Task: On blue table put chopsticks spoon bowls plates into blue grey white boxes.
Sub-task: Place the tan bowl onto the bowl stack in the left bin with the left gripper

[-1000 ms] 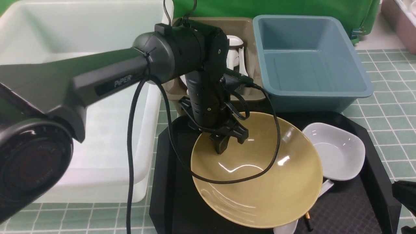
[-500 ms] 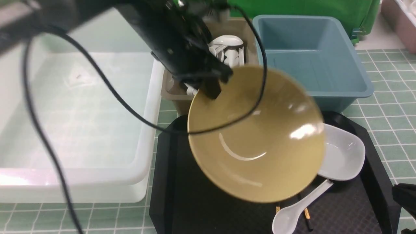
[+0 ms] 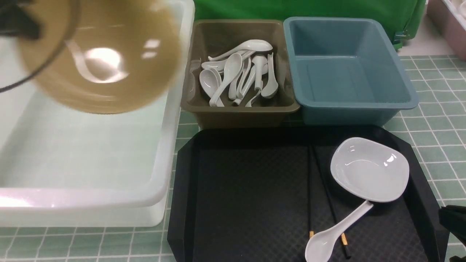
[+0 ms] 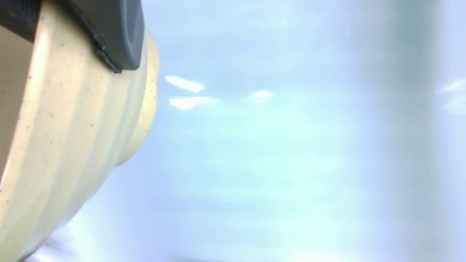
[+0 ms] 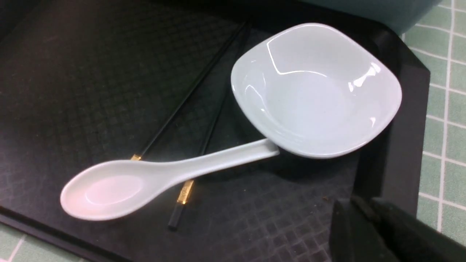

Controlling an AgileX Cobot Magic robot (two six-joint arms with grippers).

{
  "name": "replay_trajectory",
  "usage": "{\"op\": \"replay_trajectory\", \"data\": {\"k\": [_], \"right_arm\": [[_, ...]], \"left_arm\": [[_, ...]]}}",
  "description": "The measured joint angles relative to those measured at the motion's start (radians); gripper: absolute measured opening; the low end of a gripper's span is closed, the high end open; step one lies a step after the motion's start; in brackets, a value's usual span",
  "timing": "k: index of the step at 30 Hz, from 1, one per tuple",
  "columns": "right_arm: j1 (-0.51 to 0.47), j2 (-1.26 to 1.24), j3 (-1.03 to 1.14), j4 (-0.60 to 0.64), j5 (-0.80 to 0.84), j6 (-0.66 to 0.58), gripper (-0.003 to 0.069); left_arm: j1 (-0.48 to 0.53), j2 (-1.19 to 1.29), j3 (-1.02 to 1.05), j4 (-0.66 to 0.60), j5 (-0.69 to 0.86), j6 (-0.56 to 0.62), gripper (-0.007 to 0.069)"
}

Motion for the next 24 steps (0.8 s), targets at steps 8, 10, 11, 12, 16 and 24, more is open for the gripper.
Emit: {"op": "replay_trajectory", "data": {"k": [8,10,11,12,16,24], "right_arm": [[0.0,0.0,0.0,0.0,-0.015,0.0,0.0113],[0.0,0.0,0.0,0.0,-0.015,0.0,0.0115],[0.0,0.0,0.0,0.0,-0.016,0.0,0.0118],[0.0,0.0,0.0,0.0,-0.016,0.0,0.0119],[0.0,0.0,0.0,0.0,-0.017,0.0,0.0121],[0.0,0.0,0.0,0.0,-0.017,0.0,0.0131]], "left_arm": [[0.158,0.057,0.291,-0.056,-0.185,-0.02,0.0008],[0.138,0.079,0.329,-0.055,-0.215,-0.02,0.0011],[0.129,0.087,0.342,-0.048,-0.229,-0.02,0.0013],[0.122,0.094,0.347,-0.041,-0.234,-0.02,0.0016],[0.083,0.131,0.352,-0.016,-0.262,-0.022,0.0052],[0.053,0.164,0.338,0.07,-0.241,-0.044,0.0335]]}}
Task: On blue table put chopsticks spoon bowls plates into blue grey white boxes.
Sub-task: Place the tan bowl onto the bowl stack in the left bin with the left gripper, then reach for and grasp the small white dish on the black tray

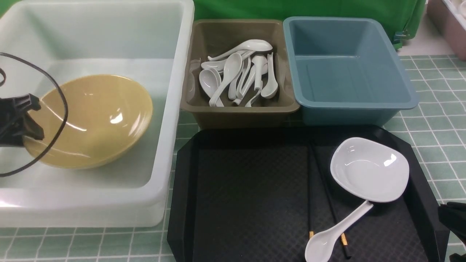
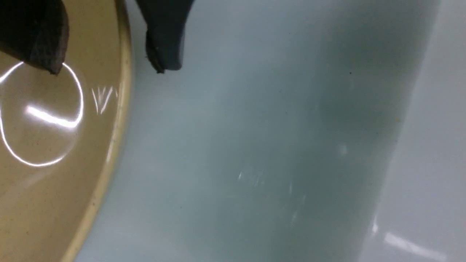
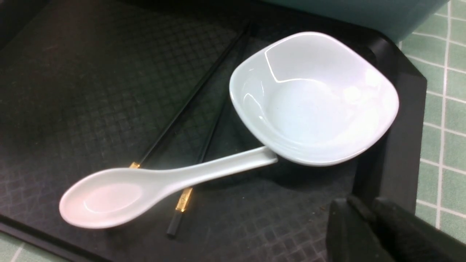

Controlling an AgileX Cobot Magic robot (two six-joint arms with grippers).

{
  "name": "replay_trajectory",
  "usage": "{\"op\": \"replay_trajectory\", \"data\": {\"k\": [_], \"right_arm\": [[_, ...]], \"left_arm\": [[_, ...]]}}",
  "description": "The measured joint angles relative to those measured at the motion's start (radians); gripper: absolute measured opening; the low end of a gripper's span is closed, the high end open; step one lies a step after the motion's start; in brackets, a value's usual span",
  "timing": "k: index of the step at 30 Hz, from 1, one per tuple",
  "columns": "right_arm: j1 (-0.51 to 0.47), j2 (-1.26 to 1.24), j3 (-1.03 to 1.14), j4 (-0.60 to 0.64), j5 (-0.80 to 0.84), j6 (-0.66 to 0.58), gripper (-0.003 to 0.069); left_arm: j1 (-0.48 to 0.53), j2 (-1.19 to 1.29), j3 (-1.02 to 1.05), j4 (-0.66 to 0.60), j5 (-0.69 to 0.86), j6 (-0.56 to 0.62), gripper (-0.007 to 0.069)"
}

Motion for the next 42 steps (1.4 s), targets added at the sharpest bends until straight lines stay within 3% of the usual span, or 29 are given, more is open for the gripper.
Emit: {"op": "replay_trajectory", "data": {"k": [5,10,13,16,19,21,23,26,31,38,42], "right_arm": [[0.0,0.0,0.0,0.0,-0.001,0.0,0.0132],[0.0,0.0,0.0,0.0,-0.001,0.0,0.0139],[0.0,0.0,0.0,0.0,-0.001,0.0,0.0141],[0.0,0.0,0.0,0.0,-0.001,0.0,0.0141],[0.0,0.0,0.0,0.0,-0.002,0.0,0.0144],[0.0,0.0,0.0,0.0,-0.002,0.0,0.0148],[0.0,0.0,0.0,0.0,-0.002,0.0,0.0149],[0.0,0.0,0.0,0.0,-0.002,0.0,0.0153],[0.0,0.0,0.0,0.0,-0.002,0.0,0.0159],[0.0,0.0,0.0,0.0,-0.002,0.0,0.0162],[0.0,0.003,0.0,0.0,0.006,0.034,0.0178]], "left_arm": [[0.0,-0.025,-0.065,0.069,0.072,-0.084,0.0474],[-0.038,-0.05,-0.144,0.04,0.135,-0.156,0.0505],[-0.094,-0.044,-0.145,0.025,0.114,-0.146,0.0456],[-0.171,-0.007,-0.133,0.038,0.072,-0.13,0.0354],[-0.226,0.075,-0.123,0.148,0.032,-0.155,0.0203],[-0.233,0.115,-0.122,0.232,0.03,-0.231,0.0143],[-0.233,0.129,-0.122,0.284,0.032,-0.273,0.0123],[-0.235,0.144,-0.122,0.507,0.076,-0.43,0.0096],[-0.217,0.135,-0.122,0.722,0.185,-0.606,0.0096],[-0.196,0.098,-0.122,0.812,0.247,-0.737,0.0096],[-0.242,-0.041,-0.122,0.721,0.213,-0.704,0.0096]]}}
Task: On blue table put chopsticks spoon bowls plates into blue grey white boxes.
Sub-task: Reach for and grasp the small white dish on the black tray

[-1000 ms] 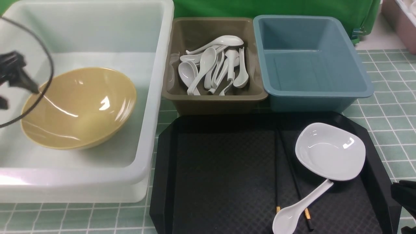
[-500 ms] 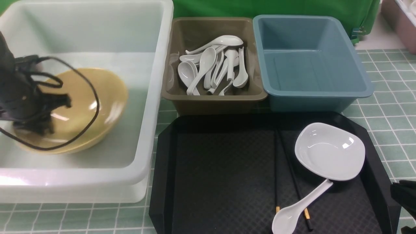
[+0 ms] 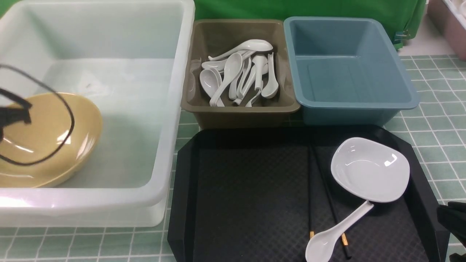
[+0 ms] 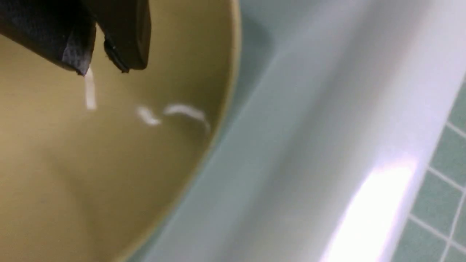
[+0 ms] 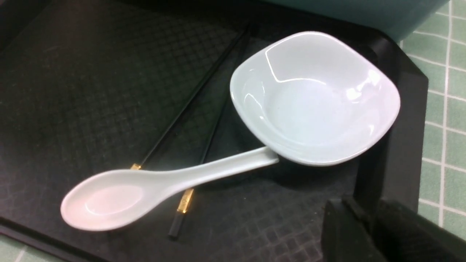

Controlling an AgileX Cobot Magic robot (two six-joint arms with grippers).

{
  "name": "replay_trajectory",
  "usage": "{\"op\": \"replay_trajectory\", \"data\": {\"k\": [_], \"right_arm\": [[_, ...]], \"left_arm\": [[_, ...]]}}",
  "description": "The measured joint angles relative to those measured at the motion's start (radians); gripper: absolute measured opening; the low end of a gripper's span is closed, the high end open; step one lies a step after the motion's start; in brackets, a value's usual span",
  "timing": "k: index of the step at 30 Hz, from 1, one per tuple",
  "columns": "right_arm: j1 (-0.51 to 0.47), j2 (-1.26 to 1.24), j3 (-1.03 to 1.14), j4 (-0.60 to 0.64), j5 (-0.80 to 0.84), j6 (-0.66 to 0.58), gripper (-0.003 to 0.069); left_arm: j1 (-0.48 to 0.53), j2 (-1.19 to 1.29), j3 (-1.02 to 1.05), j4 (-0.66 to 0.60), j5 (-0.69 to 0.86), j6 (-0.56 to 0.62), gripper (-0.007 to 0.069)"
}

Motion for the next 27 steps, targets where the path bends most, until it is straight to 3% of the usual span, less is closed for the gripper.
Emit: {"op": "replay_trajectory", "data": {"k": [6,11,13,17,22,23,26,27], "right_arm": [[0.0,0.09,-0.049,0.0,0.091,0.085,0.0314],[0.0,0.286,-0.209,0.0,0.179,0.065,0.0429],[0.0,0.372,-0.275,-0.001,0.187,0.034,0.0442],[0.0,0.536,-0.394,-0.022,0.179,-0.013,0.0448],[0.0,0.805,-0.554,-0.084,0.117,-0.035,0.0426],[0.0,0.844,-0.573,-0.093,0.116,-0.038,0.0409],[0.0,1.019,-0.642,-0.101,0.13,-0.049,0.0261],[0.0,1.026,-0.645,-0.101,0.131,-0.049,0.0261]], "left_arm": [[-0.186,-0.311,0.001,-0.204,-0.109,0.152,0.0096],[-0.387,-0.58,0.071,-0.31,-0.221,0.285,0.0096],[-0.444,-0.652,0.119,-0.32,-0.245,0.315,0.0096],[-0.513,-0.822,0.285,-0.303,-0.261,0.346,0.0096],[-0.522,-1.073,0.541,-0.158,-0.259,0.307,0.0096],[-0.522,-1.13,0.593,-0.124,-0.259,0.292,0.0096],[-0.522,-1.346,0.775,-0.023,-0.277,0.236,0.0096],[-0.522,-1.355,0.791,-0.016,-0.279,0.234,0.0096]]}}
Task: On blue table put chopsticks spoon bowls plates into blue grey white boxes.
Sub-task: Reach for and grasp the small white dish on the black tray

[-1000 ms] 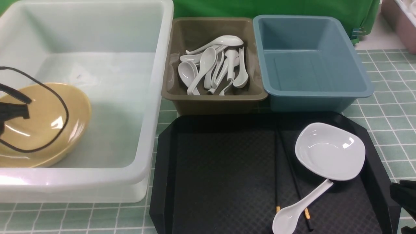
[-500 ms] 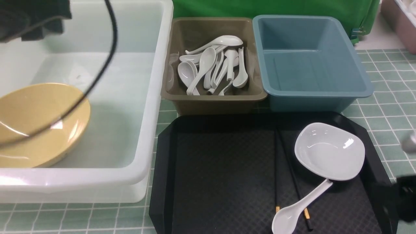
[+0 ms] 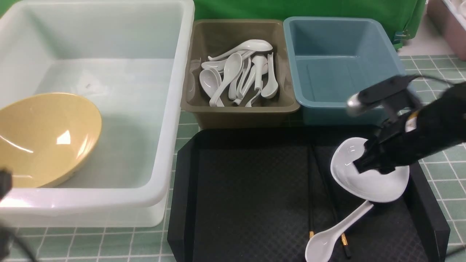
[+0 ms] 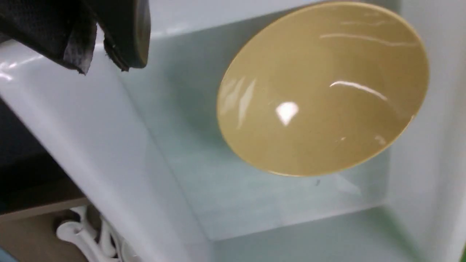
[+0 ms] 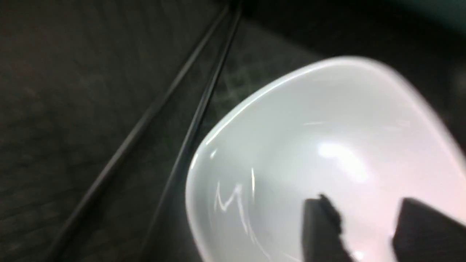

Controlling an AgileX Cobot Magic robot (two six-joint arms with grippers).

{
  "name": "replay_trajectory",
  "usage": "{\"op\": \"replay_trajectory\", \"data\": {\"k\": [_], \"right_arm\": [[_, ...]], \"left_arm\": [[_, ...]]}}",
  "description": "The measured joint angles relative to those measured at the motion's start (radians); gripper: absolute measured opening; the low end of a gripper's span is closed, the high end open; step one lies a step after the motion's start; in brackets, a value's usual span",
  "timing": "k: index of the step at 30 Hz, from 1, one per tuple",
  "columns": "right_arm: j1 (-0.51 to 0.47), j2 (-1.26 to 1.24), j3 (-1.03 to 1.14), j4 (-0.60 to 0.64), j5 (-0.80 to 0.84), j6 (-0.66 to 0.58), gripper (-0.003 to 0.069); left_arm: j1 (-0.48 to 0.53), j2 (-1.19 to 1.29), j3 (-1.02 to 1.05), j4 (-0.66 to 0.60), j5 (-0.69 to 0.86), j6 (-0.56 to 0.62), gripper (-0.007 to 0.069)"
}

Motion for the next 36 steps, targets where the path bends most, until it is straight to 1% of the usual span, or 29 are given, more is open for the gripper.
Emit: {"op": "replay_trajectory", "data": {"k": [1,2,3,4,6,9,10,12,13,15,16,17,19,20,21,23,25,26,27,29,31,32,34,35,36], "right_arm": [[0.001,0.028,-0.009,0.008,0.001,0.0,0.0218],[0.004,0.053,-0.015,0.015,0.004,0.001,0.0192],[0.014,0.088,-0.03,0.042,0.005,0.002,0.0137],[0.027,0.107,-0.04,0.068,0.009,0.002,0.0101],[0.067,0.124,-0.065,0.124,0.011,-0.018,0.0049],[0.125,0.125,-0.112,0.161,0.023,-0.094,0.0038],[0.149,0.123,-0.139,0.166,0.042,-0.138,0.0038],[0.167,0.116,-0.168,0.168,0.078,-0.18,0.0046],[0.17,0.111,-0.189,0.154,0.106,-0.193,0.0055],[0.159,0.1,-0.212,0.082,0.142,-0.178,0.0088],[0.155,0.099,-0.212,0.068,0.147,-0.168,0.0092],[0.134,0.095,-0.216,-0.004,0.157,-0.126,0.0134],[0.088,0.099,-0.216,-0.069,0.159,-0.08,0.0194],[0.056,0.108,-0.216,-0.096,0.154,-0.055,0.0239],[0.026,0.121,-0.216,-0.108,0.145,-0.03,0.0288],[-0.009,0.147,-0.217,-0.121,0.135,0.015,0.0357],[-0.032,0.17,-0.217,-0.123,0.132,0.049,0.0408],[-0.034,0.173,-0.217,-0.123,0.132,0.049,0.0408],[-0.043,0.199,-0.217,-0.119,0.137,0.075,0.0442],[-0.045,0.238,-0.218,-0.088,0.159,0.075,0.0456],[-0.048,0.25,-0.229,-0.027,0.176,0.027,0.043],[-0.048,0.25,-0.23,-0.027,0.178,0.027,0.043],[-0.05,0.251,-0.232,0.046,0.205,-0.036,0.0321],[-0.05,0.25,-0.232,0.062,0.216,-0.054,0.0257],[-0.05,0.245,-0.232,0.068,0.225,-0.061,0.0211]], "left_arm": [[0.0,-0.035,0.023,0.009,-0.002,-0.002,0.0095],[0.0,-0.066,0.058,0.014,-0.006,-0.002,0.0092],[0.0,-0.104,0.094,0.018,-0.016,-0.001,0.0086],[0.0,-0.136,0.123,0.018,-0.026,0.0,0.0071],[0.0,-0.156,0.162,0.018,-0.056,0.002,0.0043],[0.0,-0.164,0.186,0.021,-0.093,0.003,0.0017],[0.0,-0.165,0.188,0.029,-0.107,0.004,0.0003],[0.0,-0.165,0.188,0.04,-0.118,0.006,0.0002],[0.0,-0.165,0.188,0.045,-0.118,0.006,0.0002],[0.0,-0.165,0.188,0.051,-0.118,0.006,0.0002],[0.0,-0.165,0.188,0.051,-0.118,0.007,0.0002],[0.0,-0.165,0.188,0.051,-0.118,0.006,0.0002],[-0.001,-0.165,0.188,0.052,-0.118,0.007,0.0002],[-0.002,-0.165,0.188,0.052,-0.121,0.009,0.0002],[-0.002,-0.165,0.188,0.052,-0.128,0.009,0.0002],[-0.002,-0.165,0.188,0.052,-0.142,0.009,0.0002],[-0.002,-0.165,0.188,0.052,-0.153,0.009,0.0002],[-0.002,-0.165,0.188,0.052,-0.153,0.009,0.0002],[-0.003,-0.165,0.188,0.052,-0.16,0.008,0.0002],[-0.003,-0.165,0.188,0.053,-0.163,0.008,0.0002],[-0.003,-0.165,0.188,0.056,-0.163,0.008,0.0002],[-0.003,-0.165,0.188,0.057,-0.164,0.008,0.0002],[-0.003,-0.165,0.188,0.062,-0.164,0.008,0.0002],[-0.003,-0.165,0.188,0.067,-0.164,0.008,0.0002],[-0.003,-0.165,0.188,0.07,-0.164,0.008,0.0002]]}}
